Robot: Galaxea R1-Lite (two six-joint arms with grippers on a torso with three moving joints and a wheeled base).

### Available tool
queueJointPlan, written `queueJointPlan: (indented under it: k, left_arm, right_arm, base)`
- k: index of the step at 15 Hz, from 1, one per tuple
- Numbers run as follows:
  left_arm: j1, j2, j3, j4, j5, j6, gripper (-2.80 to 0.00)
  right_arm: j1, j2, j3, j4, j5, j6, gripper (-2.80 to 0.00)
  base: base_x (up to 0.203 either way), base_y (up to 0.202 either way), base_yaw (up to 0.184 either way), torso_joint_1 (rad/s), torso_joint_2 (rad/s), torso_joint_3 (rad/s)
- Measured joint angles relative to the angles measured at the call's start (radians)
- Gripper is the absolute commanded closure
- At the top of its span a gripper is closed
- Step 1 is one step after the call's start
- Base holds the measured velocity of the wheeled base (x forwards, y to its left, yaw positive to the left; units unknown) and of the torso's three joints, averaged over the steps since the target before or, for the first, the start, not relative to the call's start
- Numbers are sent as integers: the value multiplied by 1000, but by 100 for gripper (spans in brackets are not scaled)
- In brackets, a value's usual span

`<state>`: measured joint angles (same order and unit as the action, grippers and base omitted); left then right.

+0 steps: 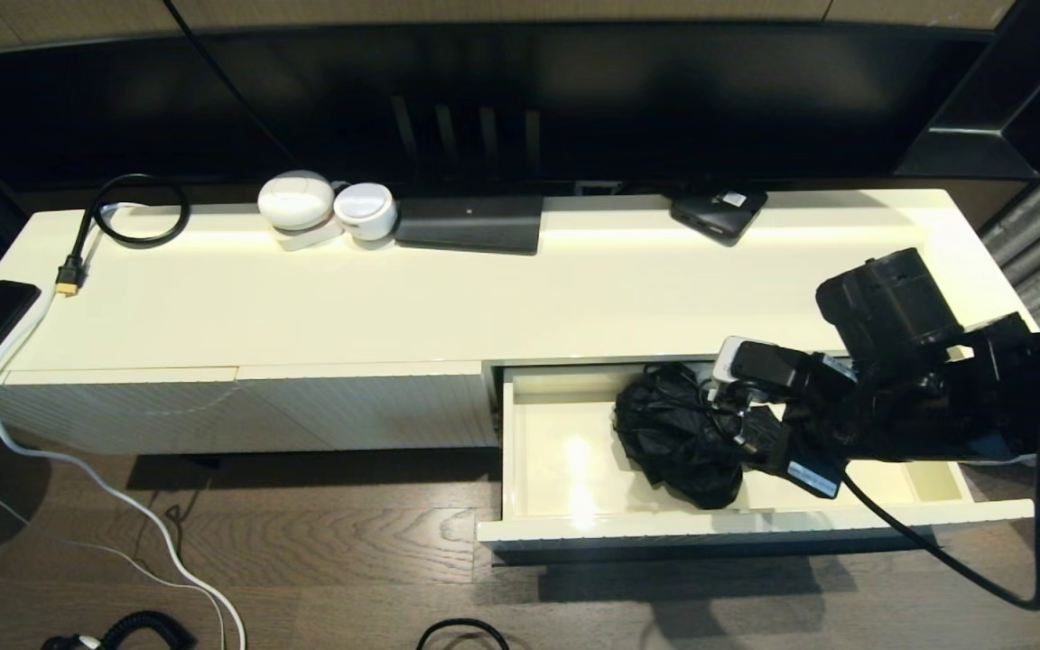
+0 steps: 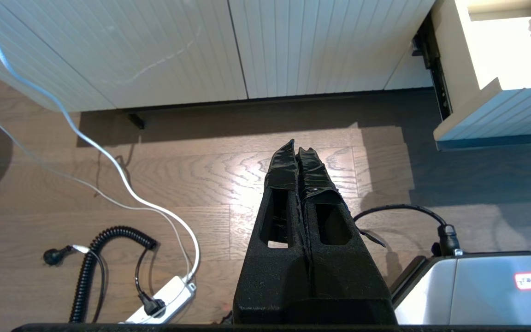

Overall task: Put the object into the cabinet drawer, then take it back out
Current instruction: Take the data cable out of the drawer and put it on the table

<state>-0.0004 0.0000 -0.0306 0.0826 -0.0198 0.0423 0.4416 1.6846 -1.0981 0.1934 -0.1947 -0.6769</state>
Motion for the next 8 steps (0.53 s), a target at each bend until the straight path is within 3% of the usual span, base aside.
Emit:
queueJointPlan:
  k: [8]
  left_arm:
    - [0, 0, 0, 0, 0, -1, 0]
  right_arm:
    - [-1, 77, -24, 13, 1, 207, -280]
  base:
    - [0, 0, 0, 0, 0, 0]
